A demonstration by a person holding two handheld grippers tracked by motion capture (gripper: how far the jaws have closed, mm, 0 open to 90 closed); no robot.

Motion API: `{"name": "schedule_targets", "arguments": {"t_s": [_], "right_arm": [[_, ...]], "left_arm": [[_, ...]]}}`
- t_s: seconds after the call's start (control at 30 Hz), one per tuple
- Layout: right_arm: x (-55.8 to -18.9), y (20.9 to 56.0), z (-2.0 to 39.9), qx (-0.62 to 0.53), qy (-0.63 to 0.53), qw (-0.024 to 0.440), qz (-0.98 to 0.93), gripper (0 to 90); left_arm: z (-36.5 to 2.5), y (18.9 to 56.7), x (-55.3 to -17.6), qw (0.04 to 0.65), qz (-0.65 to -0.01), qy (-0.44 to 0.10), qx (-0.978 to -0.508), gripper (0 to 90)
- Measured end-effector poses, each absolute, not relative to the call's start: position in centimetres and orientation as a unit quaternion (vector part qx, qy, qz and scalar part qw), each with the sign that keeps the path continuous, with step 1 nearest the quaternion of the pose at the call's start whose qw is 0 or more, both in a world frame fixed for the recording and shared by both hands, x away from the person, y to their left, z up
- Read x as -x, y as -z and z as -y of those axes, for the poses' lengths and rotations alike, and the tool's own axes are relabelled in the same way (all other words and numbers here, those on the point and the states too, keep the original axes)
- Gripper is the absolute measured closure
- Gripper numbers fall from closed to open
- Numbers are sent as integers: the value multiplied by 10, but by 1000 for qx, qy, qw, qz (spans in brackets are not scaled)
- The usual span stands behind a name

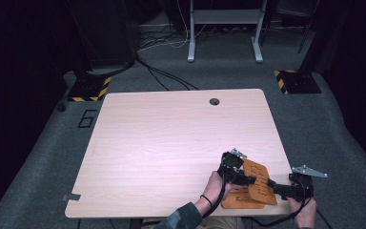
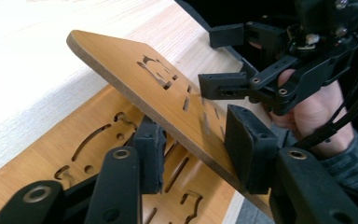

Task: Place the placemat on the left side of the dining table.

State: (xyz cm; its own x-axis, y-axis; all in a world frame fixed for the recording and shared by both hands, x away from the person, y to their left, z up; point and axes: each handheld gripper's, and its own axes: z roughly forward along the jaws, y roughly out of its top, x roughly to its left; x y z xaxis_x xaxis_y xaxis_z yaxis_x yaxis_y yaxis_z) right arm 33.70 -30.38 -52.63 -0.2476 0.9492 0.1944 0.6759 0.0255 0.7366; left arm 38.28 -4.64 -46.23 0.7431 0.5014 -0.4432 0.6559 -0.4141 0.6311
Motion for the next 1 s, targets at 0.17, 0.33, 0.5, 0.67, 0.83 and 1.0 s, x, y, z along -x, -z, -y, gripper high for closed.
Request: {"name": "schedule_targets", "arguments": {"t_s": [0.17, 0.33, 0.5, 0.67, 0.83, 1.0], "right_arm": [[-337, 526, 305, -590, -379, 181, -689, 0], [-336, 527, 307, -594, -385, 179, -683, 0], [-334, 526, 309, -594, -394, 184, -676, 0], [-331, 526, 311, -592, -409, 192, -668, 0], [-328, 526, 314, -590, -433, 188, -655, 0], [-326, 526, 314, -582, -440, 198, -655, 0]], "left_arm": [[45, 465, -388, 425, -358, 108, -825, 636], [41, 468, -393, 438, -374, 128, -808, 695], [38, 471, -399, 451, -389, 150, -789, 753], [33, 473, -403, 469, -405, 180, -764, 808], [29, 474, -406, 480, -419, 211, -742, 853], [28, 474, -407, 482, -420, 223, -736, 861]]}}
